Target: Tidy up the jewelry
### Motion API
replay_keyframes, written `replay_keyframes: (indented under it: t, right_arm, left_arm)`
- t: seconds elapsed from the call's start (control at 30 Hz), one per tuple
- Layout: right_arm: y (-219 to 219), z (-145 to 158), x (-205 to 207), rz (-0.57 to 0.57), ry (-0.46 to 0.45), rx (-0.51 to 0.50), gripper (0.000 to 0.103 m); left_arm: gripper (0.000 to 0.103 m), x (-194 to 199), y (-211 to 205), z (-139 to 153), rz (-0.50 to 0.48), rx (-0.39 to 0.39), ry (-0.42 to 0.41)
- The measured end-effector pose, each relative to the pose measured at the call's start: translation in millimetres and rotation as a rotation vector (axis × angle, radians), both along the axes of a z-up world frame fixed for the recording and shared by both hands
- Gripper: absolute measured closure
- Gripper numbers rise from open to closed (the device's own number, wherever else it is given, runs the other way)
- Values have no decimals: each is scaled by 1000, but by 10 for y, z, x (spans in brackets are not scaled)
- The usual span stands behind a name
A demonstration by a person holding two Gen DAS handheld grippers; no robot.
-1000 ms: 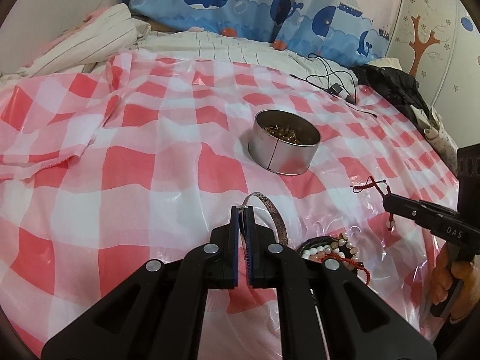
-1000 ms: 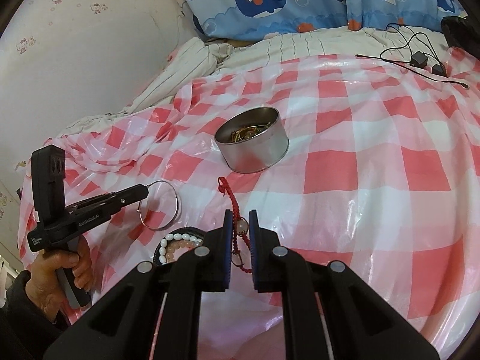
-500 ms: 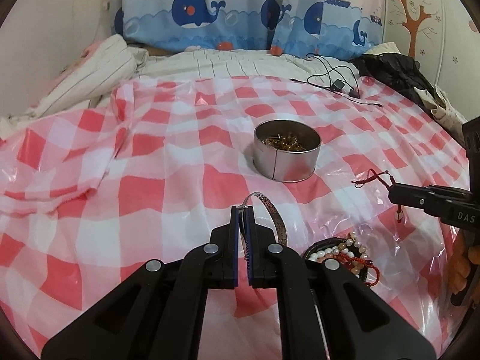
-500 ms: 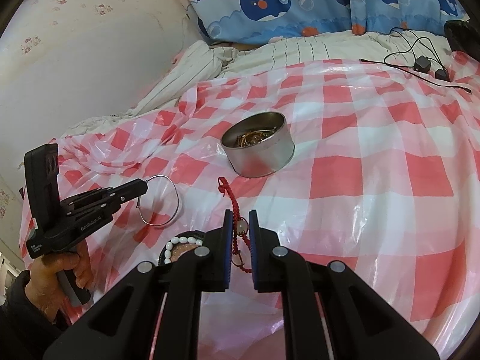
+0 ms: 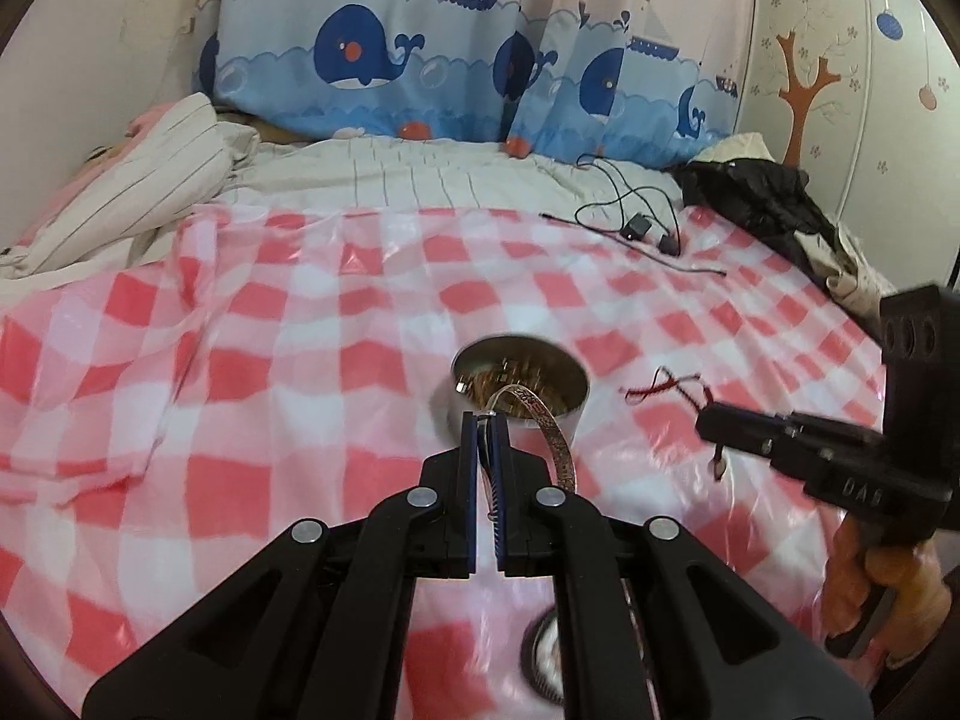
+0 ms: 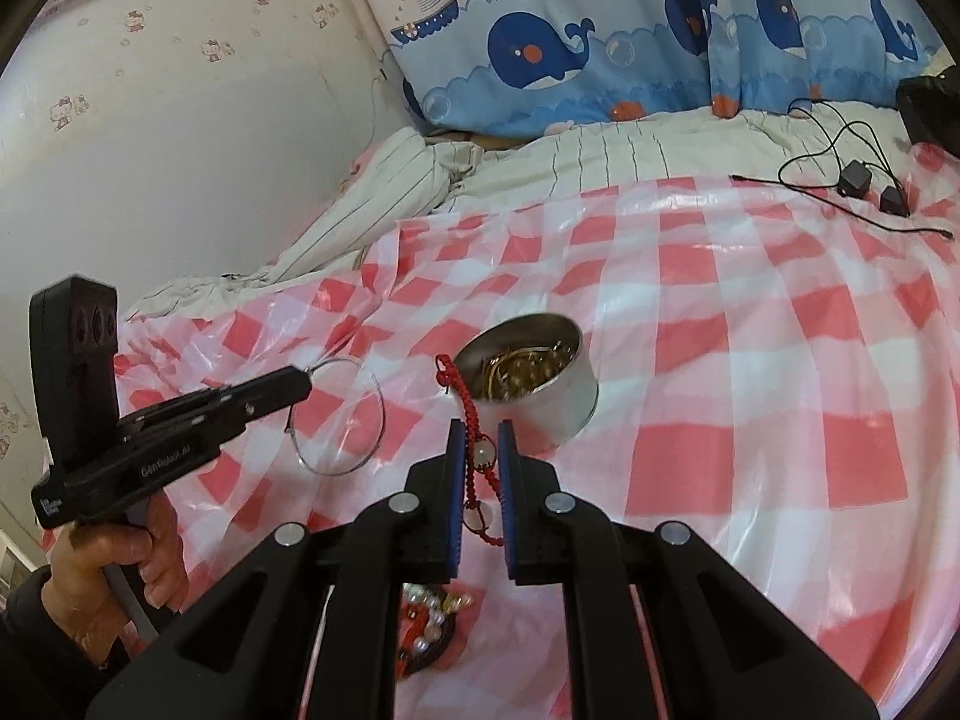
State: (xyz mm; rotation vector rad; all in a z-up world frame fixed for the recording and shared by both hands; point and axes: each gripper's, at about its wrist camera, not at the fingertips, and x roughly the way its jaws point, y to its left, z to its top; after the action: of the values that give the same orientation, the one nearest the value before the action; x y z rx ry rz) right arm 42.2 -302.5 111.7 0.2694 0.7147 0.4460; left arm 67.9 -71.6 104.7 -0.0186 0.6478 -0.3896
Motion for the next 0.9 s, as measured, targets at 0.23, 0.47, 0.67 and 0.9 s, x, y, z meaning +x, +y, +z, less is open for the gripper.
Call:
replay_keyframes:
  t: [0.23, 0.47, 0.67, 0.9]
  right_arm:
    - [42, 28, 328, 6, -11, -25, 92]
    - [122, 1, 638, 17, -17, -63, 92]
    - [202, -121, 862, 24, 9, -90, 92]
    - [453, -309, 1079, 54, 51, -153, 92]
  left_arm:
    - [99, 434, -198, 7, -11, -52, 15]
    - [99, 833, -330, -180, -7, -127, 51]
    - [97, 1128, -558, -497, -28, -21, 150]
    - [77, 974, -274, -384, 11, 41, 101]
